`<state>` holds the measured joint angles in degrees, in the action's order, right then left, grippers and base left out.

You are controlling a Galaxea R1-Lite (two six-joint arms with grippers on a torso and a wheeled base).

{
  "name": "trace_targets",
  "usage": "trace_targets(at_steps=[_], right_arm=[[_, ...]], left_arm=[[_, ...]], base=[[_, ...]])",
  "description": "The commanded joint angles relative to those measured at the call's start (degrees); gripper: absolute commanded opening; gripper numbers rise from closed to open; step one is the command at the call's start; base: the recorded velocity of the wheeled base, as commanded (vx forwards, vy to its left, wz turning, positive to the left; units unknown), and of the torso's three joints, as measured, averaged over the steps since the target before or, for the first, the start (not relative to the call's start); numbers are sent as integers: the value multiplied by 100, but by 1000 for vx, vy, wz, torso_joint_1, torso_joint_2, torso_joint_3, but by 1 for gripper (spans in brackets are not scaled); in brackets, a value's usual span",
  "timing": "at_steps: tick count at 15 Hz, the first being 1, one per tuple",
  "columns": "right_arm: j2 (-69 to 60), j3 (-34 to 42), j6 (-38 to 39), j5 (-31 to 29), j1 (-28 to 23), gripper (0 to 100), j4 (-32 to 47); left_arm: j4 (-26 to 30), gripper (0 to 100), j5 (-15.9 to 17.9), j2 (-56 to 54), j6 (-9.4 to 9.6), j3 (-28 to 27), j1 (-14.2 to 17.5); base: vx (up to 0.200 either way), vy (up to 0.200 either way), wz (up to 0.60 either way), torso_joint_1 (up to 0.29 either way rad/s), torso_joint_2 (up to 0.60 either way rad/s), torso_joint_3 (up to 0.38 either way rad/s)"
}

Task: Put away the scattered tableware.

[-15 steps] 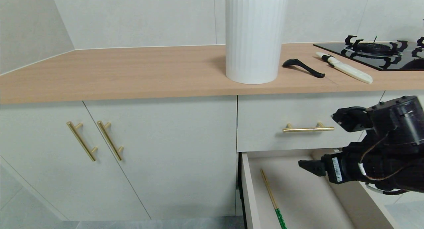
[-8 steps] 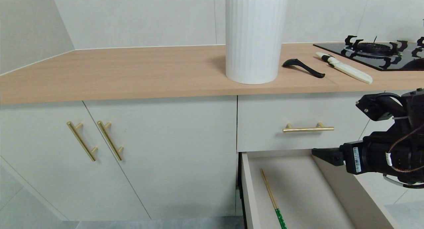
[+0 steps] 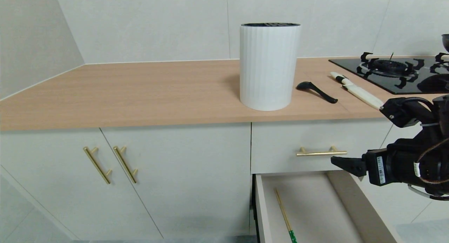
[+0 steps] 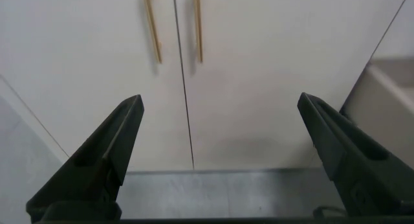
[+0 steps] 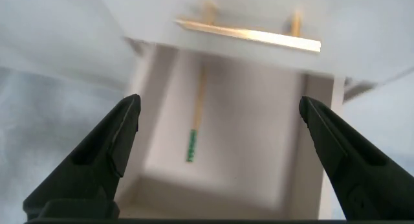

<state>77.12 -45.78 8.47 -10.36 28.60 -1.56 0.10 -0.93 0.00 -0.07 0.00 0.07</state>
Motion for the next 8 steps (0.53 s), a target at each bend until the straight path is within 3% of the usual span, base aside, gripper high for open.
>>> trace_targets(at_steps=[1, 8], right_arm=[[5, 25, -12, -1, -3, 100, -20], [568, -54, -373, 96, -513, 100, -679]], left_arm=[[-1, 100, -4, 0, -1, 0, 1], [-1, 100, -4, 0, -1, 0, 1]], base=[[0, 0, 0, 154, -486, -295], [0, 0, 0, 179, -477, -295]])
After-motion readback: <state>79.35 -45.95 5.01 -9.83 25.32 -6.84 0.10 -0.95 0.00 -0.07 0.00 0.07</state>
